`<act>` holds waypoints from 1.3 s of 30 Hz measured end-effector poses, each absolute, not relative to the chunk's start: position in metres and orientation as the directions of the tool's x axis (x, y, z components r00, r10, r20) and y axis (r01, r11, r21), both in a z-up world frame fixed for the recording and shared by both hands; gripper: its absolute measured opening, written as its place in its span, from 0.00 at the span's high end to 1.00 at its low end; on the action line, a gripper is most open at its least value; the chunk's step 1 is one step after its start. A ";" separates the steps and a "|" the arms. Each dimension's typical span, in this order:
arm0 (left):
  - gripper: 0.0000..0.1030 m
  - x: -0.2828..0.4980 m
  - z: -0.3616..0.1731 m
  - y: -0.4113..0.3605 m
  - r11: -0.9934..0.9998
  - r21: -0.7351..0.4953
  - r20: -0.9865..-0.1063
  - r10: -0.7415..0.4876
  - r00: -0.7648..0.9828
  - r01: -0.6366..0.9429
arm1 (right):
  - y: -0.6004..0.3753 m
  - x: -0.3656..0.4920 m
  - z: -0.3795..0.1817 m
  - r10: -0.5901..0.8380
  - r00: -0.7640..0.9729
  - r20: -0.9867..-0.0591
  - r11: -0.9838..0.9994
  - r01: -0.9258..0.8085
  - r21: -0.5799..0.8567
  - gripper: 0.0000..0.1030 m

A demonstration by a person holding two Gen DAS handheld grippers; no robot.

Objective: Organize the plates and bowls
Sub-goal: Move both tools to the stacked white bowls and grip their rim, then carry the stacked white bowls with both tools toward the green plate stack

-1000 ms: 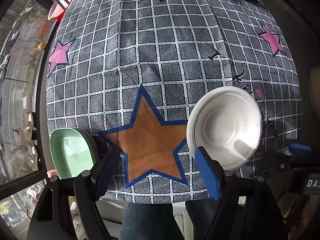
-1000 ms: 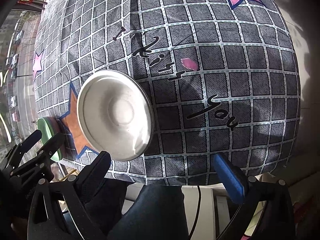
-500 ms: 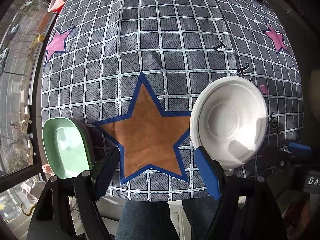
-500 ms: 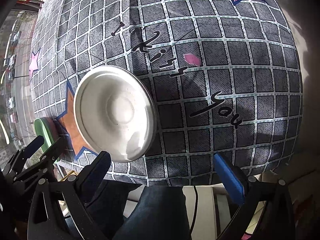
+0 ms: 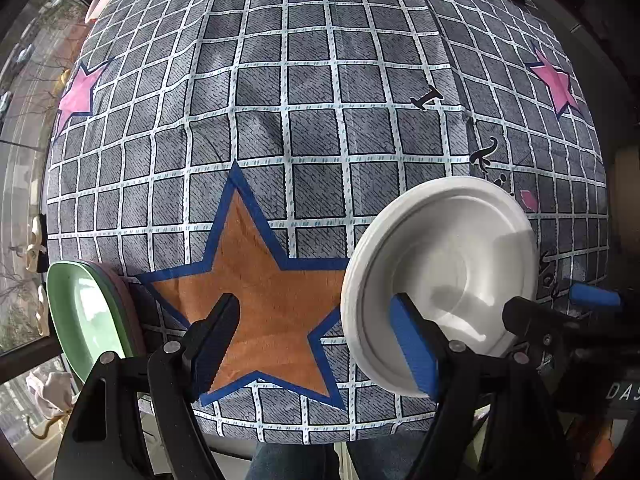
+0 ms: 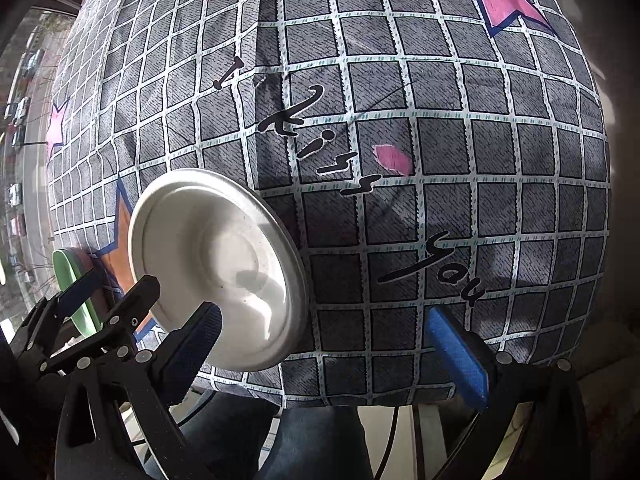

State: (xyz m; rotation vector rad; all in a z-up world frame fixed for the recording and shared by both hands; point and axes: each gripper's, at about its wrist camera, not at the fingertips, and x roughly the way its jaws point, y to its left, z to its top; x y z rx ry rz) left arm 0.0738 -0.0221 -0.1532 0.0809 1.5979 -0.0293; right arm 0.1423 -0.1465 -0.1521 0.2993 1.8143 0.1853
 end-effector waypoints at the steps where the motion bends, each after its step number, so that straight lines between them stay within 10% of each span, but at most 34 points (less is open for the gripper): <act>1: 0.22 0.076 -0.157 -0.024 0.997 0.034 -0.999 0.036 -0.031 0.066 | -0.145 0.144 -0.155 0.294 -0.241 -0.925 0.956 0.100 0.278 0.00; 7: 0.22 0.075 -0.181 -0.037 0.997 0.044 -0.998 0.047 -0.046 0.067 | -0.140 0.150 -0.177 0.234 -0.255 -0.938 0.972 0.076 0.222 0.02; 11: 0.23 0.072 -0.194 -0.049 0.995 0.056 -0.997 0.061 -0.054 0.085 | -0.135 0.143 -0.189 0.247 -0.262 -0.933 0.968 0.097 0.230 0.23; 16: 0.49 0.059 -0.206 -0.063 0.997 -0.015 -0.997 -0.010 -0.071 0.078 | -0.124 0.132 -0.204 0.290 -0.284 -0.914 0.957 0.099 0.273 0.56; 21: 0.68 0.057 -0.209 -0.097 0.992 -0.038 -0.997 -0.028 -0.078 0.119 | -0.116 0.128 -0.213 0.340 -0.294 -0.893 0.940 0.132 0.314 0.68; 39: 0.71 0.039 -0.209 -0.106 0.992 -0.046 -0.996 -0.037 -0.080 0.114 | -0.077 0.091 -0.209 0.334 -0.308 -0.891 0.942 0.074 0.328 0.69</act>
